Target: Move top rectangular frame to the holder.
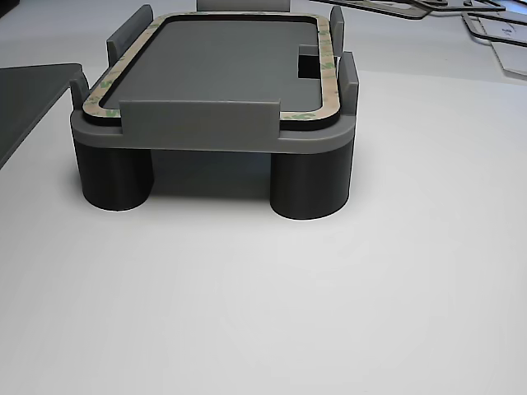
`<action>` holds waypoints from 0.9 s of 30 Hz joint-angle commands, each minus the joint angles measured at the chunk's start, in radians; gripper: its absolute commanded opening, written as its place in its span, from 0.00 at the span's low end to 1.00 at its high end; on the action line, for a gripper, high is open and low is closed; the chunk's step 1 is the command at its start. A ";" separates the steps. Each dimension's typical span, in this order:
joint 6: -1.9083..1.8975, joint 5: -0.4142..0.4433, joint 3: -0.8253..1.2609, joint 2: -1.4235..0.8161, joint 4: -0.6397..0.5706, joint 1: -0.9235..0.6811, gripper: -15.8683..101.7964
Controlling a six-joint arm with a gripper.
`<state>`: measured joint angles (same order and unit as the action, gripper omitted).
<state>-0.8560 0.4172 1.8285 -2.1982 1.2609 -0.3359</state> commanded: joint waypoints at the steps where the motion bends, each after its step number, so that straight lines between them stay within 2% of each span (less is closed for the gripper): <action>1: 0.485 -0.124 0.265 -0.331 -0.146 0.143 0.98; 6: 0.650 -0.239 0.443 -0.463 -0.241 0.275 0.98; 9: 0.732 -0.273 0.538 -0.526 -0.301 0.327 0.98; 14: 0.761 -0.336 0.712 -0.693 -0.305 0.357 0.98; 18: 0.772 -0.359 0.802 -0.758 -0.287 0.356 0.98; 27: 0.778 -0.364 0.796 -0.715 -0.302 0.356 0.98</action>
<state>-0.0782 0.0491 2.6553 -2.8916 0.9664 0.0046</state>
